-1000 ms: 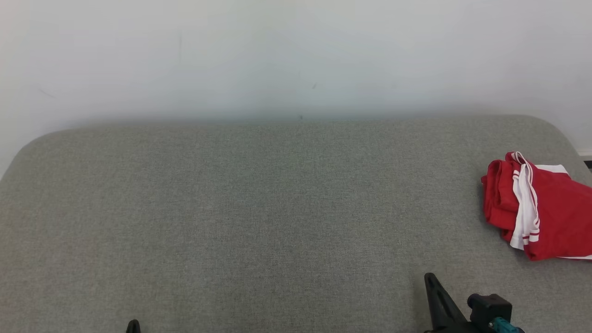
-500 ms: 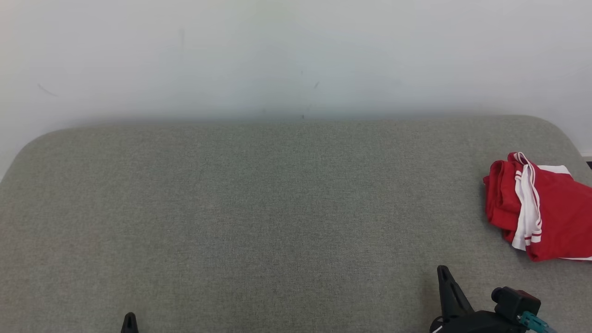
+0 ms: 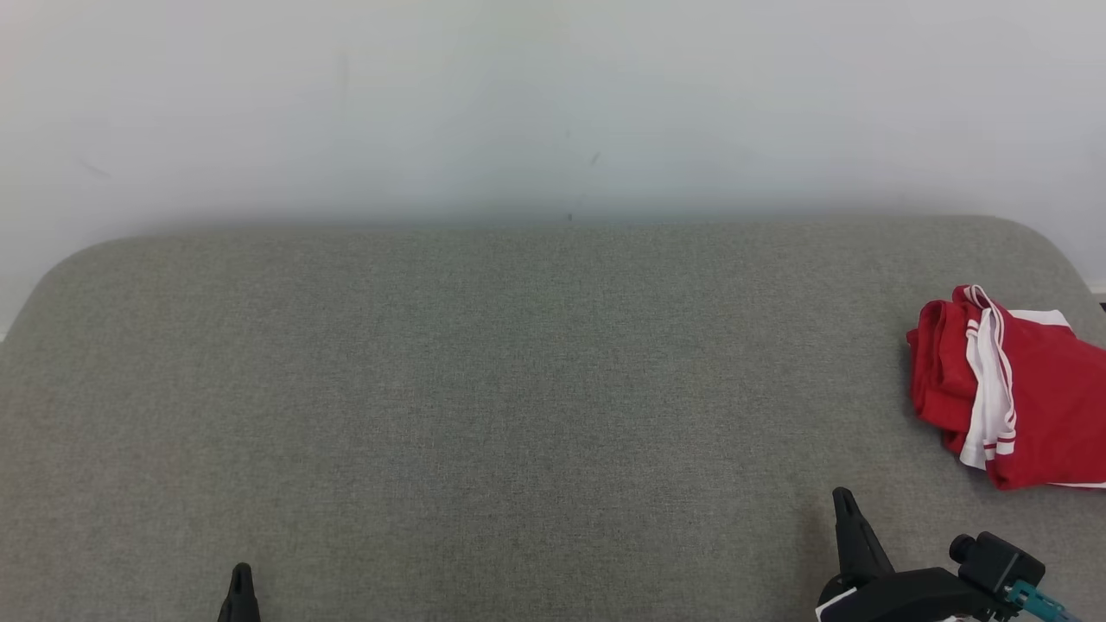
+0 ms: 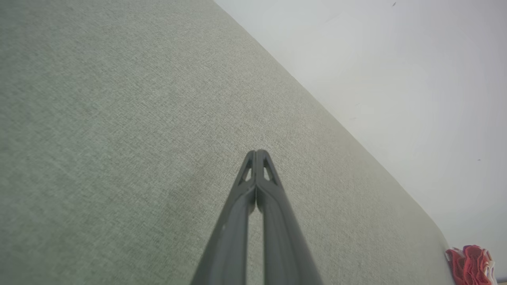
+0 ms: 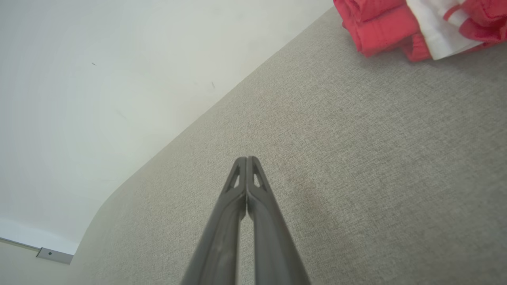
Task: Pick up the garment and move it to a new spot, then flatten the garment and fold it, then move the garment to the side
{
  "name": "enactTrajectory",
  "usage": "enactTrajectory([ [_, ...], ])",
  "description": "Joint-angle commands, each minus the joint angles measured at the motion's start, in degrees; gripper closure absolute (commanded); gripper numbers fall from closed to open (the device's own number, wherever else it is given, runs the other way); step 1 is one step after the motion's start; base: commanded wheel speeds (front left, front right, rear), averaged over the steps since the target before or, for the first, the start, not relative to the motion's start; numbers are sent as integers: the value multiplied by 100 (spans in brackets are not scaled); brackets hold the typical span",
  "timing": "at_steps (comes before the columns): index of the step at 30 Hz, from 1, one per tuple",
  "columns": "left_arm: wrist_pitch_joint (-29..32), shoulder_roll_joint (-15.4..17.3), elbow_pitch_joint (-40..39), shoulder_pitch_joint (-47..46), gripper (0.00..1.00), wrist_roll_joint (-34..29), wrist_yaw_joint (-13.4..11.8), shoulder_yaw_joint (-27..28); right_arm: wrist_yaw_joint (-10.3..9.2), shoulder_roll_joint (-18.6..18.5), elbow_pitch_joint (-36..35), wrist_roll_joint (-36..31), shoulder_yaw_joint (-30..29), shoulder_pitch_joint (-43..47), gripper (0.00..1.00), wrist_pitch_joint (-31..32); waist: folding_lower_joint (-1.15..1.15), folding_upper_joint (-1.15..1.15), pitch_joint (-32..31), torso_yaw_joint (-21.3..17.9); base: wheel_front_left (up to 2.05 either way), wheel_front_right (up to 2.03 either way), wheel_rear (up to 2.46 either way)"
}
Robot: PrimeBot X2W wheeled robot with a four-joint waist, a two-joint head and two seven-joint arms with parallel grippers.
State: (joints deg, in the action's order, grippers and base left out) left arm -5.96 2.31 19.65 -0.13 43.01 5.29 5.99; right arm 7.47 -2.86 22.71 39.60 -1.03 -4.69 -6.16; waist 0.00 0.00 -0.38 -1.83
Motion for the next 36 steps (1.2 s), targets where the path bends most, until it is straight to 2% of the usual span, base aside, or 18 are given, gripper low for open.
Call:
enactTrajectory([
  [1,38,34,-101,-132,100,214,26,12,1,-2,-122,216,-32,-122,100,39,0,0,1,3,0,0,0],
  [36,622,54,-335,-388,100,2477,129,38,2,-2,-496,2648,-287,-151,100,634,0,0,22,72,0,0,0],
])
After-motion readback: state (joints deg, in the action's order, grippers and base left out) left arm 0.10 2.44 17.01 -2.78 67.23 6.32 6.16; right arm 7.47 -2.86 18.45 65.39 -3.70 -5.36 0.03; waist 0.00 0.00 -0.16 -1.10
